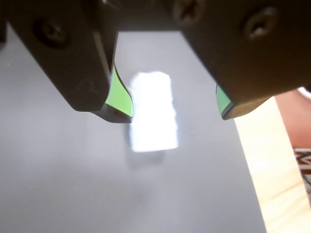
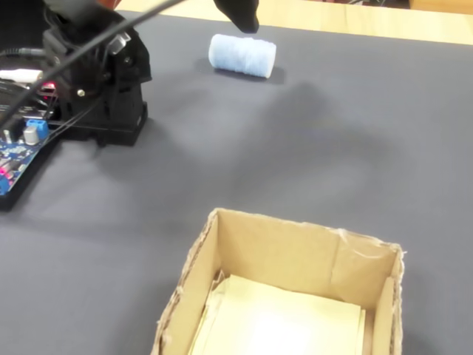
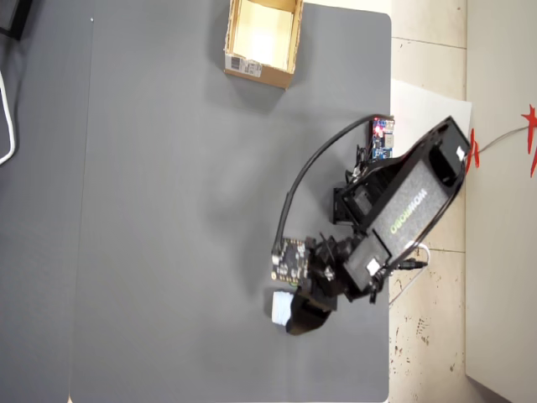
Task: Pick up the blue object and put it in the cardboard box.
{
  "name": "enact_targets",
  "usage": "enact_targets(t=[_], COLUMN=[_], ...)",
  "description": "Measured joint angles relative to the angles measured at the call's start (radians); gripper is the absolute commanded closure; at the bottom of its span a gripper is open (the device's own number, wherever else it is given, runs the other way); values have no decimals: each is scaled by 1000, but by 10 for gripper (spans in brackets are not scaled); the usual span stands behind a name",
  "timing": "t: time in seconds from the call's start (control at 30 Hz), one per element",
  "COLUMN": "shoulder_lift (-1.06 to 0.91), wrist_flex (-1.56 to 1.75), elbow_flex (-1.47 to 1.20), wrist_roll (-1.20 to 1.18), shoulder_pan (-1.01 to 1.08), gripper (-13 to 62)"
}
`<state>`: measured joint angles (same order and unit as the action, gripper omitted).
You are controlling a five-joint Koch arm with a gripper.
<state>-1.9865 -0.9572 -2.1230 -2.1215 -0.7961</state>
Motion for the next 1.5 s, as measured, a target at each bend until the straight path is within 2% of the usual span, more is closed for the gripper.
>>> enact_targets(t=[0.53, 0.77, 1.0, 1.13, 1.5], shoulder_lift=[324, 370, 383, 382, 293], wrist_flex=[127, 206, 304, 341, 483], elbow_flex=[37, 9, -43, -58, -100], wrist_roll=[-2, -2, -2, -3, 14], shoulder_pan=[-67, -67, -64, -61, 2], gripper=[166, 200, 383, 451, 451])
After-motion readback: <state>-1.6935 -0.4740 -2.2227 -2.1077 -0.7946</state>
